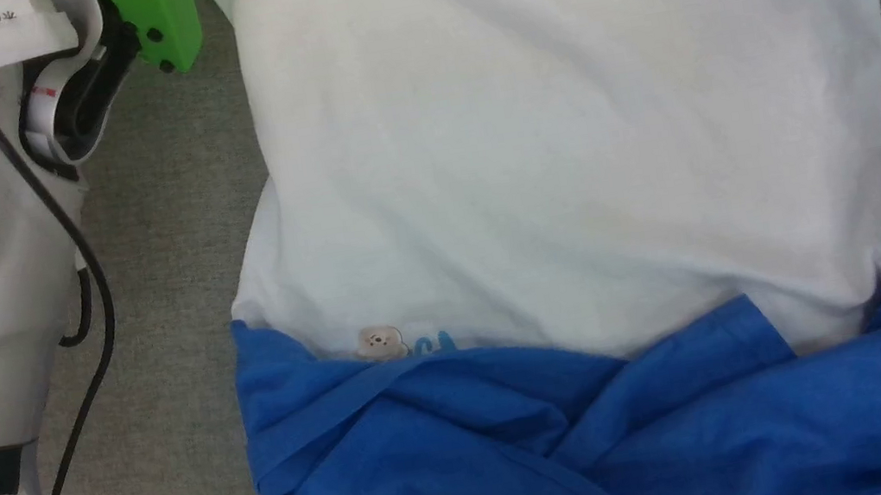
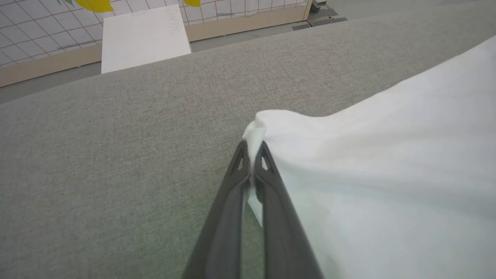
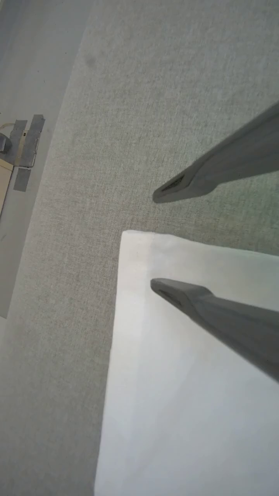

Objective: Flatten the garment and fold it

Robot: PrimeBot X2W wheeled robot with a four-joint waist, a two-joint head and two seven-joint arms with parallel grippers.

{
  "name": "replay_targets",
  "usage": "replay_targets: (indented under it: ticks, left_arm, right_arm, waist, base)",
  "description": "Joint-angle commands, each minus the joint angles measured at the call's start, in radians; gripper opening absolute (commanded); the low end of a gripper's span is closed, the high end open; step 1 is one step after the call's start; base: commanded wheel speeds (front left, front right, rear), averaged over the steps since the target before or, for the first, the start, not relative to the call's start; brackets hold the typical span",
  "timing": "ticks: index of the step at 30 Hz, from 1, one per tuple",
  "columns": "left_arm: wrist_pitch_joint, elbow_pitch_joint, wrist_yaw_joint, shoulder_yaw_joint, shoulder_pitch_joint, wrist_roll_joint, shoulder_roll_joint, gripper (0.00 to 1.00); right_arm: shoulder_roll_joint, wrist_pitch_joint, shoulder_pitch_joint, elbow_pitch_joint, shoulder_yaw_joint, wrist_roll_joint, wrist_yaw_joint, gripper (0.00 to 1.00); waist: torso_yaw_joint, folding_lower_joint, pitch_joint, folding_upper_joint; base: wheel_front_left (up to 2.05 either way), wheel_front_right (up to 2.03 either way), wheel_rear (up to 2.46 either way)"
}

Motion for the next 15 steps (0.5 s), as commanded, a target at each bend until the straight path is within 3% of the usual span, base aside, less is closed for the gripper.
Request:
replay_targets:
  ticks: [1,6,7,10,15]
  left_arm:
    - [-0.008,0.005,-0.006,-0.007,-0.022,-0.018,-0.005,0.0]
    - [-0.015,0.015,-0.006,-0.027,-0.037,-0.03,-0.009,0.0]
    - [-0.017,0.017,-0.007,-0.03,-0.039,-0.032,-0.009,0.0]
    - [-0.022,0.022,-0.007,-0.038,-0.045,-0.038,-0.006,0.0]
    - [-0.034,0.034,-0.007,-0.047,-0.053,-0.048,-0.002,0.0]
  right_arm:
    - [0.008,0.001,-0.024,0.015,-0.01,-0.016,-0.001,1.0]
    - [0.026,0.01,-0.054,0.06,-0.048,-0.046,-0.001,1.0]
    - [0.032,0.015,-0.059,0.067,-0.058,-0.047,-0.001,0.62]
    - [0.041,0.021,-0.071,0.076,-0.07,-0.059,-0.001,0.0]
    - [0.049,0.001,-0.079,0.077,-0.086,-0.071,-0.001,0.0]
  waist:
    - [0.012,0.0,0.009,0.0]
    - [0.025,0.0,0.019,0.0]
    - [0.026,0.0,0.021,0.0]
    - [0.029,0.0,0.025,0.0]
    - [0.028,0.0,0.029,0.0]
  base:
    - [0.0,0.0,0.0]
    - [0.0,0.0,0.0]
    - [0.0,0.0,0.0]
    - [0.0,0.0,0.0]
    - [0.0,0.0,0.0]
